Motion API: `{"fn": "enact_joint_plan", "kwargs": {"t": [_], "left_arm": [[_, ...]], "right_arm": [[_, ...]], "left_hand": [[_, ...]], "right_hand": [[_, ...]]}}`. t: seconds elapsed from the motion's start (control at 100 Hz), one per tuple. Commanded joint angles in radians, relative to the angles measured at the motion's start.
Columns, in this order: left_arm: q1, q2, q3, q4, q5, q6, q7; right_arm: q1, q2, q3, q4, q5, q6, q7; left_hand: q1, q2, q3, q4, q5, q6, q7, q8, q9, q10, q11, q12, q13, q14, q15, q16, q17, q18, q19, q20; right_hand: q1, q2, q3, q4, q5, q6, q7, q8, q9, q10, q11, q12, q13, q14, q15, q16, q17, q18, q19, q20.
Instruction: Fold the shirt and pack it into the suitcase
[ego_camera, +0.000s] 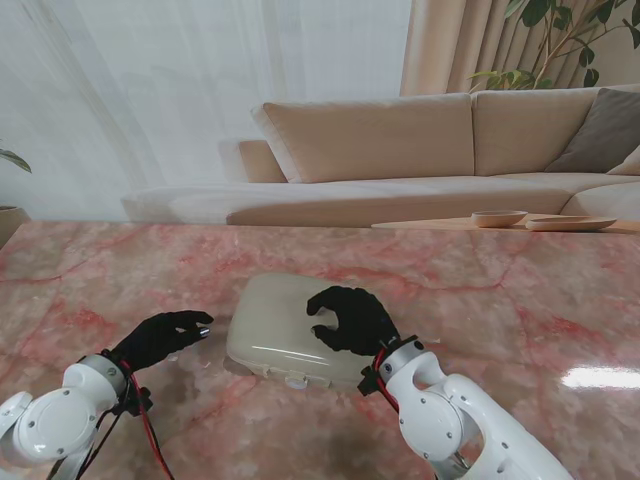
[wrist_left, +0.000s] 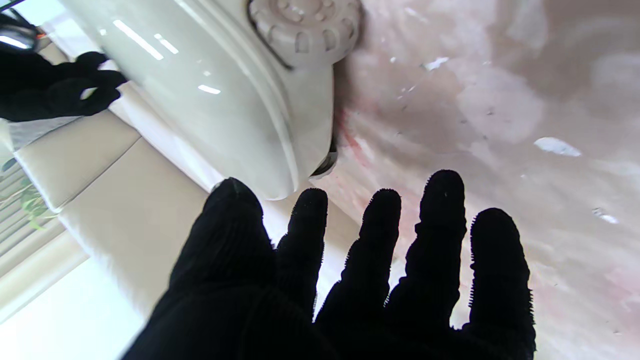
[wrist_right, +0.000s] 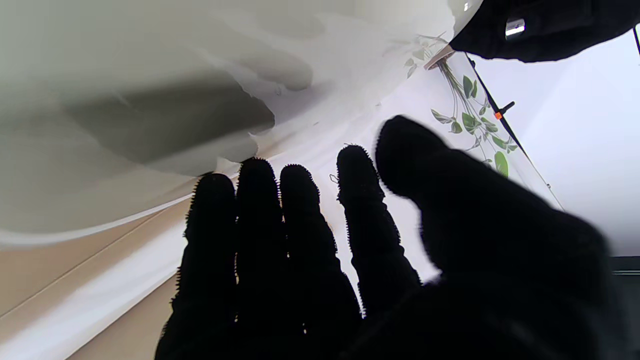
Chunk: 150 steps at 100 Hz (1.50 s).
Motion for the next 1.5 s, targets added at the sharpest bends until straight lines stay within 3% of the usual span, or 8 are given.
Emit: {"fn": "enact_joint_plan", "kwargs": {"t": [0.0,0.1,0.19,0.58,0.88,1.21,1.27,1.49], "left_arm": [[0.011,0.000,-0.012,-0.033,-0.026,-0.018,-0.009],[0.024,-0.001,-0.028,-0.067,-0.083,-0.040,-0.020],[0.037,-0.002,-0.039,-0.098,-0.145,-0.063,-0.032],[0.068,0.004,-0.004,-0.168,-0.323,-0.166,-0.084],[0.089,0.026,0.032,-0.175,-0.404,-0.144,-0.203],[0.121,0.045,0.039,-0.172,-0.457,-0.097,-0.311],[0.126,0.051,0.035,-0.172,-0.472,-0.080,-0.346],[0.122,0.082,0.024,-0.163,-0.494,-0.033,-0.507]], "right_arm": [[0.005,-0.003,-0.007,0.019,-0.003,-0.002,0.023],[0.009,0.001,-0.011,0.024,-0.008,-0.010,0.039],[0.013,0.005,-0.015,0.028,-0.010,-0.020,0.054],[0.020,0.015,-0.019,0.058,0.023,-0.021,0.120],[0.022,0.015,-0.020,0.076,0.043,-0.016,0.132],[0.014,0.020,-0.010,0.072,0.055,-0.013,0.159],[0.012,0.021,-0.008,0.070,0.058,-0.012,0.163],[0.009,0.023,-0.006,0.068,0.070,-0.010,0.181]], "left_hand": [[0.033,0.030,-0.019,0.006,-0.024,-0.044,0.009,0.011,0.033,-0.012,0.029,0.018,0.035,0.038,0.044,0.021,0.011,0.031,0.047,0.027],[0.035,0.030,-0.020,0.005,-0.024,-0.043,0.007,0.016,0.056,-0.010,0.043,0.028,0.062,0.040,0.082,0.046,0.031,0.035,0.078,0.032],[0.030,0.032,-0.021,0.006,-0.022,-0.041,0.004,0.013,0.066,-0.010,0.050,0.033,0.071,0.042,0.100,0.058,0.037,0.035,0.094,0.037],[0.030,0.029,-0.020,0.005,-0.013,-0.041,0.004,0.016,0.110,-0.010,0.092,0.065,0.126,0.043,0.203,0.123,0.081,0.042,0.183,0.073],[0.058,0.032,-0.016,0.013,-0.043,0.002,-0.067,-0.086,0.193,-0.022,0.208,0.141,0.230,0.036,0.337,0.190,0.160,0.060,0.315,0.137],[0.100,-0.054,-0.009,0.018,-0.063,0.011,-0.041,-0.163,0.327,-0.178,0.689,0.474,0.492,-0.113,0.765,0.288,0.457,0.046,0.586,0.315],[0.108,-0.061,-0.007,0.018,-0.044,0.024,-0.023,-0.164,0.368,-0.235,0.742,0.496,0.545,-0.139,0.823,0.278,0.517,0.039,0.638,0.315],[0.196,-0.071,0.001,0.022,-0.031,0.034,0.022,-0.176,0.448,-0.303,0.852,0.509,0.658,-0.207,0.935,0.224,0.646,-0.001,0.764,0.241]], "right_hand": [[0.023,0.000,0.038,0.030,-0.041,-0.016,0.008,-0.019,-0.017,-0.016,0.017,-0.008,0.018,-0.015,0.012,-0.019,0.016,0.021,0.014,-0.023],[-0.006,0.028,0.028,0.105,-0.038,-0.024,-0.084,0.031,-0.020,-0.012,0.019,-0.012,0.017,-0.010,0.016,-0.019,0.013,0.033,0.019,-0.023],[-0.015,0.022,0.032,0.122,-0.030,-0.029,-0.096,0.048,-0.017,-0.011,0.018,-0.013,0.020,-0.005,0.018,-0.016,0.013,0.048,0.026,-0.018],[-0.040,0.000,0.038,0.108,-0.016,-0.031,-0.089,0.057,0.001,-0.012,0.020,-0.008,0.037,-0.002,0.027,-0.012,0.024,0.050,0.038,-0.012],[-0.047,0.011,0.043,0.105,-0.061,-0.044,-0.118,0.073,0.006,-0.011,0.072,0.024,0.060,-0.003,0.115,0.039,0.042,0.048,0.077,0.006],[-0.039,0.023,0.024,0.102,-0.069,-0.038,-0.125,0.075,0.002,-0.007,0.089,0.045,0.054,0.000,0.163,0.069,0.043,0.046,0.085,0.015],[-0.038,0.025,0.020,0.102,-0.069,-0.036,-0.125,0.075,0.002,-0.006,0.088,0.045,0.054,0.000,0.164,0.070,0.043,0.046,0.085,0.016],[-0.034,0.025,0.011,0.104,-0.065,-0.030,-0.127,0.076,0.003,-0.001,0.084,0.047,0.051,0.008,0.167,0.074,0.040,0.051,0.086,0.021]]}}
